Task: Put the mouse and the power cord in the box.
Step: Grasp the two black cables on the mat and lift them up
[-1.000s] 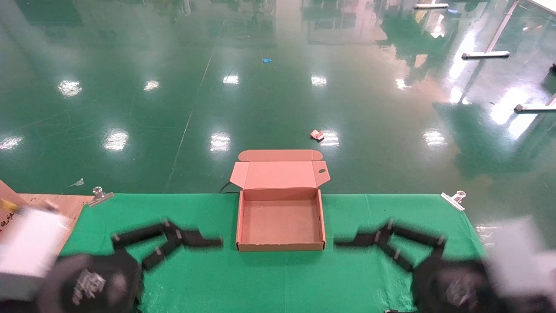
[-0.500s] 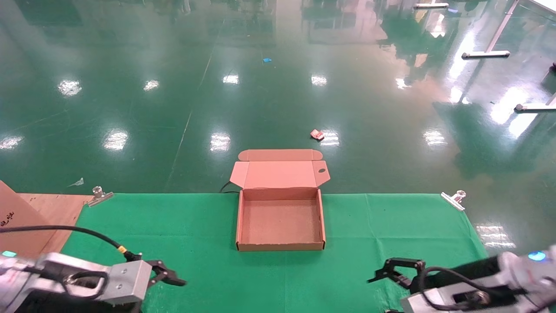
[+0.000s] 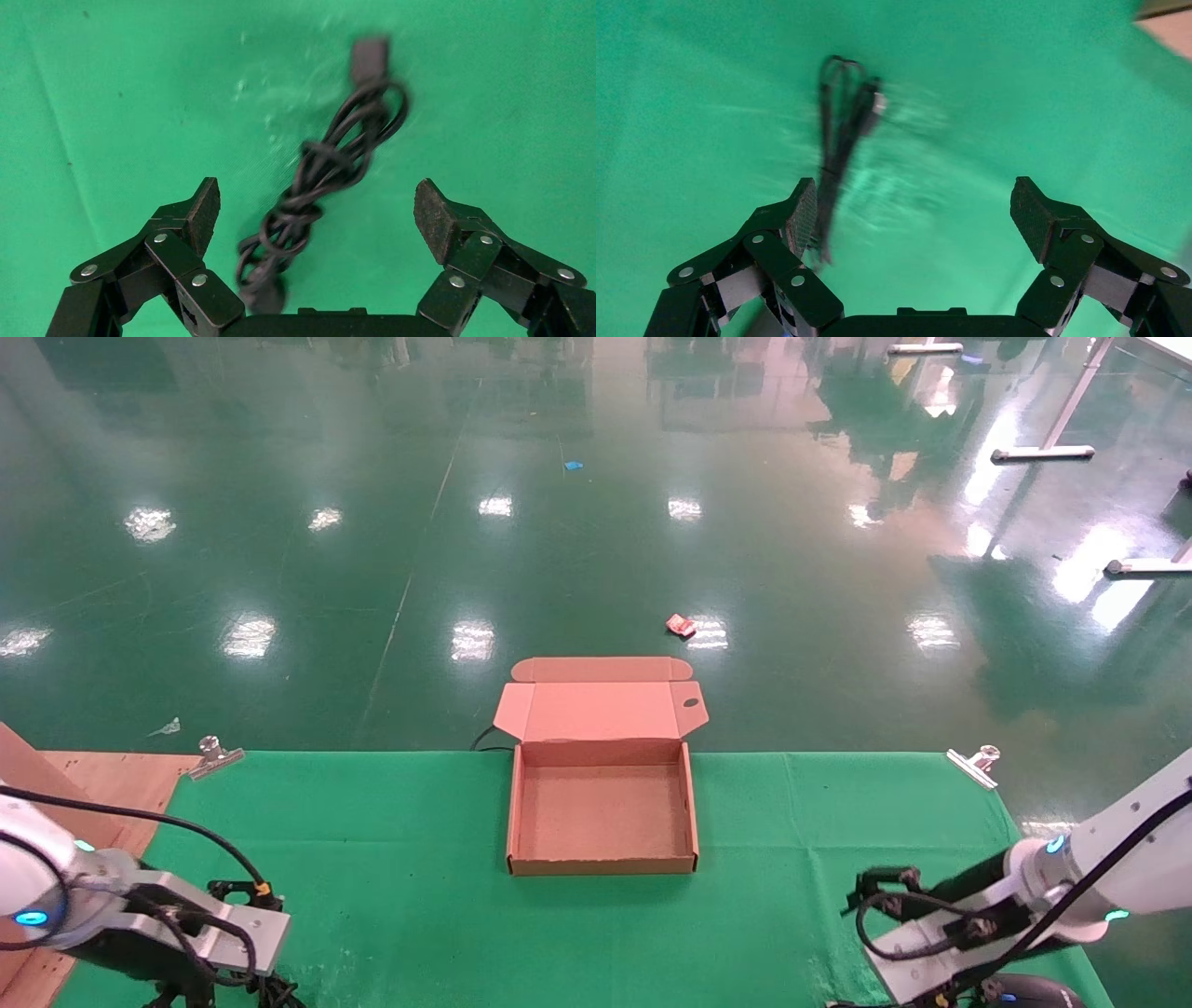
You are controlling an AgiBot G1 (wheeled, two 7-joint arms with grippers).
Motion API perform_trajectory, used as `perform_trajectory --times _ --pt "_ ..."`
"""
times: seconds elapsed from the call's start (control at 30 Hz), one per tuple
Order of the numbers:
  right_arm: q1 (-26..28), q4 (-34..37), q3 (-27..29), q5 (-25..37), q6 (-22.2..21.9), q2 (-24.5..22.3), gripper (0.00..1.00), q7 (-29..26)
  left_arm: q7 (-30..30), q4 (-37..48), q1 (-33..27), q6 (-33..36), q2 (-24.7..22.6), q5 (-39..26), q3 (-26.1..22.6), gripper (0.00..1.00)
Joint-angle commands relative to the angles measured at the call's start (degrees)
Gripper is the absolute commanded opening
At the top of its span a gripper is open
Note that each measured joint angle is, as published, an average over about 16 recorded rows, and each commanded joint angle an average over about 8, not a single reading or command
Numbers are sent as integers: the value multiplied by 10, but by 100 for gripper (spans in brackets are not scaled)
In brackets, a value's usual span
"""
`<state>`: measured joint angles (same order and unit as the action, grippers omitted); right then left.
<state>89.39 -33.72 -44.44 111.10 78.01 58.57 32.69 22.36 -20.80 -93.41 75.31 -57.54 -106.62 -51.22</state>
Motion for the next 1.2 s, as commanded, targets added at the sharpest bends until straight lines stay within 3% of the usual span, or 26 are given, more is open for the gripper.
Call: perform_trajectory --times 0.03,0.33,0.63,0.67,0.7,0.77,0.93,1.0,1.03,1.2 --pt "6 44 -7 10 -9 16 100 21 27 33 -1 -28 -18 -13 -6 100" --pt "22 179 -15 21 -52 66 100 92 70 117 9 -145 -50 -8 4 100" --pt "30 256 -12 16 -75 88 100 137 100 157 8 -152 -55 10 16 100" --pt "30 262 -12 16 -77 89 100 141 102 160 7 -149 -55 13 18 98" --pt "30 267 -12 16 -79 91 99 145 105 163 6 -145 -54 16 20 88" --pt "30 277 -12 16 -83 92 88 153 111 169 5 -138 -52 22 23 63" --pt "32 295 -11 15 -94 94 25 167 125 178 5 -124 -50 27 27 2" --pt "35 300 -11 14 -98 94 4 170 129 181 5 -123 -51 27 26 0" --pt "36 303 -10 14 -100 94 0 172 131 182 5 -122 -51 27 26 0" --pt "38 313 -9 13 -107 94 0 180 137 188 4 -123 -56 24 24 0"
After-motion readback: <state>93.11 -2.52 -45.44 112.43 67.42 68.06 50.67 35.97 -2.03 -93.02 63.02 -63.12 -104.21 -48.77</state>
